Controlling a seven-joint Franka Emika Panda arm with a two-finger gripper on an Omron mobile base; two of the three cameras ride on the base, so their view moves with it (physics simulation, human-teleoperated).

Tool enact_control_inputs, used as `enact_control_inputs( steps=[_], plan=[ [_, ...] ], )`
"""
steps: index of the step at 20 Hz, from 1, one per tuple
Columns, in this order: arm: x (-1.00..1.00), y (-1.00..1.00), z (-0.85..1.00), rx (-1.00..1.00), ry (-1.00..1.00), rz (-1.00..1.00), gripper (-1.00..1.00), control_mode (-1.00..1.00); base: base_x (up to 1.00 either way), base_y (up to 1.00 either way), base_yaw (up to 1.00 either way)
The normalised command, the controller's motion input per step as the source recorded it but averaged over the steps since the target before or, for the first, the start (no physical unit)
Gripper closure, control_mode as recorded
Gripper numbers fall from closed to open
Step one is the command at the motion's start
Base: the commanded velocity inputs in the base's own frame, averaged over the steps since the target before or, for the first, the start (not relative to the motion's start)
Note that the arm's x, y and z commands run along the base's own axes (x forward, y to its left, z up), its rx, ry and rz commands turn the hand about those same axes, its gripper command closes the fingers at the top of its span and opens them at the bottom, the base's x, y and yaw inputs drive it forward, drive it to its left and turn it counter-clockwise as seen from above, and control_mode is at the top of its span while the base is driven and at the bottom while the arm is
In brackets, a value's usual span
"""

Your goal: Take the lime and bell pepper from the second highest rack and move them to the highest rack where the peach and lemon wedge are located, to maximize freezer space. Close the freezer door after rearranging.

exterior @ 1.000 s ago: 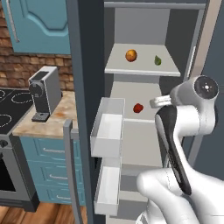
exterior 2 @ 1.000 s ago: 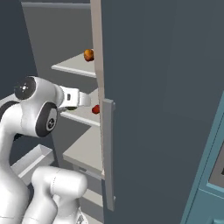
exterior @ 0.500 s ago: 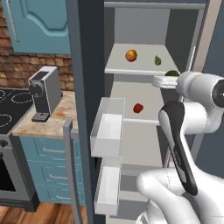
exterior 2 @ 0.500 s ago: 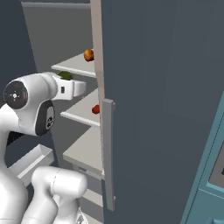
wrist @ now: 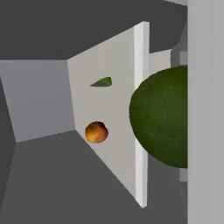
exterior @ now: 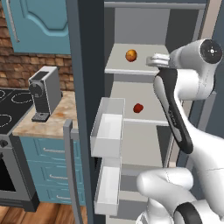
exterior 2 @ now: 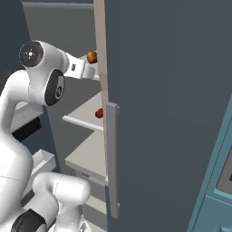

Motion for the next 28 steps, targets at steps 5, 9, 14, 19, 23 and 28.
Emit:
enact_control_inputs(
  steps=[5,9,14,19,23,28],
  plan=[
    [0.38,-0.15,-0.06,0.0,0.02,0.0,1.0,-1.0,0.0,0.0,0.0],
    [0.42,-0.14,-0.22,0.0,0.0,0.0,1.0,-1.0,0.0,0.0,0.0],
    [0.46,-0.02,-0.34,0.0,0.0,0.0,1.0,-1.0,0.0,0.0,0.0],
    [0.51,0.0,-0.27,0.0,0.0,0.0,1.0,-1.0,0.0,0.0,0.0],
    [0.5,-0.01,-0.22,0.0,0.0,0.0,1.0,-1.0,0.0,0.0,0.0],
    [0.49,-0.11,-0.17,0.0,0.0,-0.01,1.0,-1.0,0.0,0.0,0.0]
  ],
)
